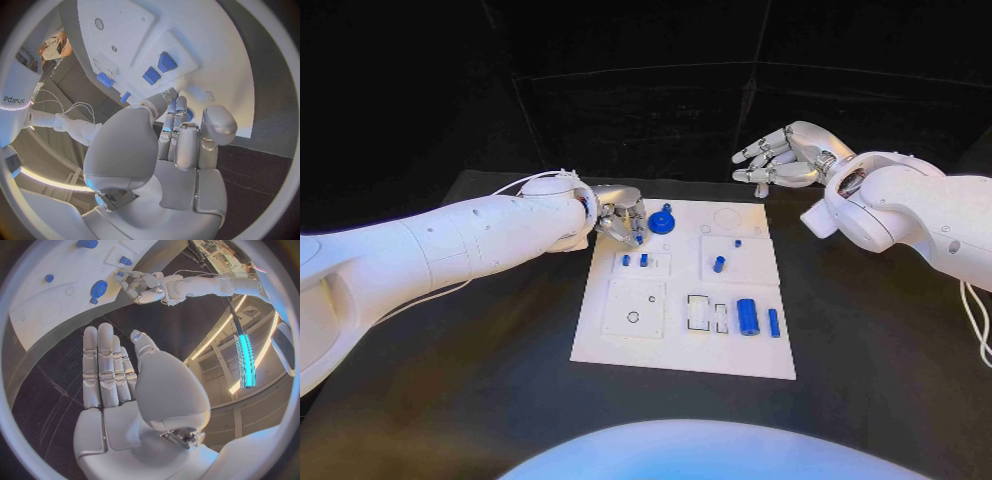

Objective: Assemble the parts on the task board

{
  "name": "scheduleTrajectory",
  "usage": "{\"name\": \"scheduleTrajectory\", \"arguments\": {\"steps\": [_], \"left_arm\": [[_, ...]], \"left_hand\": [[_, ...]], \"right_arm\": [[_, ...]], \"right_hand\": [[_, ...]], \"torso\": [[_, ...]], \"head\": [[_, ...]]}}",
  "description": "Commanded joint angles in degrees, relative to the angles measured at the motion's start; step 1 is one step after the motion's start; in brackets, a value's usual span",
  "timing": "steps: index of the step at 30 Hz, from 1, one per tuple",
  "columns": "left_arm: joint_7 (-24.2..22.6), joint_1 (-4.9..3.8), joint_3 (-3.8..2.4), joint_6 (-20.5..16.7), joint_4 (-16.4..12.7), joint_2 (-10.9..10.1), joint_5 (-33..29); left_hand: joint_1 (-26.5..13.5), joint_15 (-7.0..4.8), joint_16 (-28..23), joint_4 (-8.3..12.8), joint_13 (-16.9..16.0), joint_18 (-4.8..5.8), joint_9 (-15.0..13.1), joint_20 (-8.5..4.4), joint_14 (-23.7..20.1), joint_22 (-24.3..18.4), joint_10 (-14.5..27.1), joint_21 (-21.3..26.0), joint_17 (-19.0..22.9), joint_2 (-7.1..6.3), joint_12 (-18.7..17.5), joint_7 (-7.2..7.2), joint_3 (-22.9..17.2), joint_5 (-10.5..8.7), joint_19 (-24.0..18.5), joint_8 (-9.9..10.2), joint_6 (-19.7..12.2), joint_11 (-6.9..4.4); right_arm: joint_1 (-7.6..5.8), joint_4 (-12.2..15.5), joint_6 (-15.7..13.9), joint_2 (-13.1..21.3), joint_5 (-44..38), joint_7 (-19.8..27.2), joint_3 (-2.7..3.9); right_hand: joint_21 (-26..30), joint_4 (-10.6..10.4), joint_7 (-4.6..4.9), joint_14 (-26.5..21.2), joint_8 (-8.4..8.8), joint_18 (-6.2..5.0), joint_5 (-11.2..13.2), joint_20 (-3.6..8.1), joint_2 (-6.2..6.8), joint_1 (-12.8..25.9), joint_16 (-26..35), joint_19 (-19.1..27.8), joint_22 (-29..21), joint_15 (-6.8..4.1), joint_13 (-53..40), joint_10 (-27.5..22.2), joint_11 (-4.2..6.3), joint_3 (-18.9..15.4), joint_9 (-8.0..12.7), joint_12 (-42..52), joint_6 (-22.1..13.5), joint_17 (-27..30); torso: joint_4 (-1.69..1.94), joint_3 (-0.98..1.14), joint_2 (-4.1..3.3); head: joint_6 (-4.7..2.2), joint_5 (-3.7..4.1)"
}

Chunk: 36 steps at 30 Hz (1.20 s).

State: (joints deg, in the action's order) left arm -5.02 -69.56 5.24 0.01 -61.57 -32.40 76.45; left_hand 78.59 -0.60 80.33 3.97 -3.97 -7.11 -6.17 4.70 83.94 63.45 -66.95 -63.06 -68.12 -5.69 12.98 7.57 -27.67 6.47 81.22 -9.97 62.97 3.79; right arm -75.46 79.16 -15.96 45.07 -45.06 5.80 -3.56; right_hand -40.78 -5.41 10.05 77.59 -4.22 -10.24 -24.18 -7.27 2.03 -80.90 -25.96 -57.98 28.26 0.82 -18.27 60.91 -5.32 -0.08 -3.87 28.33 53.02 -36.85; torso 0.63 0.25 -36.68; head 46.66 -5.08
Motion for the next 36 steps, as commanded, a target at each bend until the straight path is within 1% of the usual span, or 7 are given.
{"name": "scheduleTrajectory", "arguments": {"steps": [1,16,19,22,25,29,36], "left_arm": [[-0.11,0.13,-0.05,0.99,0.13,0.18,0.04],[0.68,0.23,-0.04,1.75,0.76,0.53,0.05],[0.97,0.23,-0.04,1.89,0.81,0.58,0.05],[1.22,0.23,-0.04,1.82,0.83,0.59,0.05],[1.29,0.23,-0.03,1.63,0.86,0.58,0.04],[1.24,0.23,-0.03,1.49,0.86,0.55,0.04],[1.05,0.23,-0.03,1.04,0.78,0.34,0.04]], "left_hand": [[-0.71,-0.40,0.16,0.30,-0.09,0.78,0.01,0.02,1.93,-0.13,-0.37,0.07,0.11,0.00,-0.37,0.02,-0.10,-0.38,0.27,0.36,0.49,-0.05],[-0.97,-0.36,0.08,0.37,-0.08,0.77,0.08,0.03,1.86,-0.18,-0.31,0.18,0.33,-0.13,-0.73,0.12,0.07,-0.45,0.19,0.62,0.33,0.03],[-1.22,-0.17,0.06,0.51,0.00,0.78,0.33,0.12,1.81,-0.19,0.16,0.28,0.43,-0.27,-1.44,0.44,0.17,-0.43,0.09,1.29,-0.41,0.30],[-1.54,0.17,0.08,0.71,0.04,0.84,0.97,0.36,1.79,-0.04,0.50,0.23,0.52,-0.63,-2.19,0.97,0.24,-0.42,0.06,2.80,-2.50,0.71],[-1.79,0.31,0.06,0.84,0.07,0.83,1.58,0.54,1.74,0.08,0.72,0.19,0.71,-0.85,-2.87,1.02,0.20,-0.41,0.04,4.09,-4.23,0.86],[-1.93,0.35,0.05,0.95,0.06,0.80,1.94,0.63,1.71,0.11,0.75,0.24,0.83,-0.97,-3.28,1.06,0.13,-0.41,0.00,4.79,-5.11,0.89],[-2.05,0.37,-0.01,1.00,0.05,0.77,2.08,0.67,1.67,0.04,0.75,0.35,1.01,-1.10,-3.48,1.08,0.16,-0.43,-0.05,5.05,-5.40,0.91]], "right_arm": [[-0.10,0.13,-0.02,-0.01,0.16,0.44,0.04],[-0.10,0.17,-0.06,0.01,0.16,0.43,0.04],[-0.10,0.17,-0.05,0.02,0.16,0.44,0.04],[-0.10,0.19,-0.07,0.06,0.16,0.44,0.04],[-0.10,0.21,-0.10,0.10,0.16,0.44,0.04],[-0.10,0.22,-0.11,0.14,0.16,0.45,0.04],[-0.10,0.24,-0.13,0.27,0.14,0.38,0.04]], "right_hand": [[0.34,0.01,0.23,0.22,0.14,-0.22,-0.30,0.06,-0.11,-0.08,0.24,-0.26,-0.08,0.14,0.06,-0.11,0.00,0.35,0.00,-0.16,0.01,-0.06],[0.34,0.01,0.23,0.22,0.14,-0.22,-0.30,0.06,-0.11,-0.08,0.24,-0.26,-0.08,0.14,0.06,-0.11,0.00,0.35,0.00,-0.16,0.01,-0.06],[0.34,0.01,0.23,0.22,0.14,-0.22,-0.30,0.06,-0.11,-0.08,0.24,-0.26,-0.08,0.14,0.06,-0.11,0.00,0.35,0.00,-0.16,0.01,-0.06],[0.34,0.01,0.23,0.22,0.14,-0.22,-0.30,0.06,-0.11,-0.08,0.24,-0.26,-0.08,0.14,0.06,-0.11,0.00,0.35,0.00,-0.16,0.01,-0.06],[0.34,0.01,0.23,0.22,0.14,-0.22,-0.30,0.06,-0.11,-0.08,0.24,-0.26,-0.08,0.14,0.06,-0.11,0.00,0.35,0.00,-0.16,0.01,-0.06],[0.34,0.01,0.23,0.22,0.14,-0.22,-0.30,0.06,-0.11,-0.08,0.24,-0.26,-0.08,0.14,0.06,-0.11,0.00,0.35,0.00,-0.16,0.01,-0.06],[0.39,-0.01,0.24,0.23,0.12,-0.22,-0.27,0.06,-0.04,-0.11,0.33,-0.26,-0.09,0.14,0.18,-0.15,-0.01,0.53,0.00,-0.14,0.01,-0.13]], "torso": [[0.06,0.02,0.00],[0.03,-0.04,0.00],[0.03,-0.03,0.03],[0.04,0.01,0.03],[0.05,-0.02,0.02],[0.02,-0.01,0.01],[0.05,-0.01,0.01]], "head": [[0.07,0.03],[0.16,0.06],[0.17,0.00],[0.14,0.05],[0.18,0.07],[0.16,0.06],[0.21,0.16]]}}
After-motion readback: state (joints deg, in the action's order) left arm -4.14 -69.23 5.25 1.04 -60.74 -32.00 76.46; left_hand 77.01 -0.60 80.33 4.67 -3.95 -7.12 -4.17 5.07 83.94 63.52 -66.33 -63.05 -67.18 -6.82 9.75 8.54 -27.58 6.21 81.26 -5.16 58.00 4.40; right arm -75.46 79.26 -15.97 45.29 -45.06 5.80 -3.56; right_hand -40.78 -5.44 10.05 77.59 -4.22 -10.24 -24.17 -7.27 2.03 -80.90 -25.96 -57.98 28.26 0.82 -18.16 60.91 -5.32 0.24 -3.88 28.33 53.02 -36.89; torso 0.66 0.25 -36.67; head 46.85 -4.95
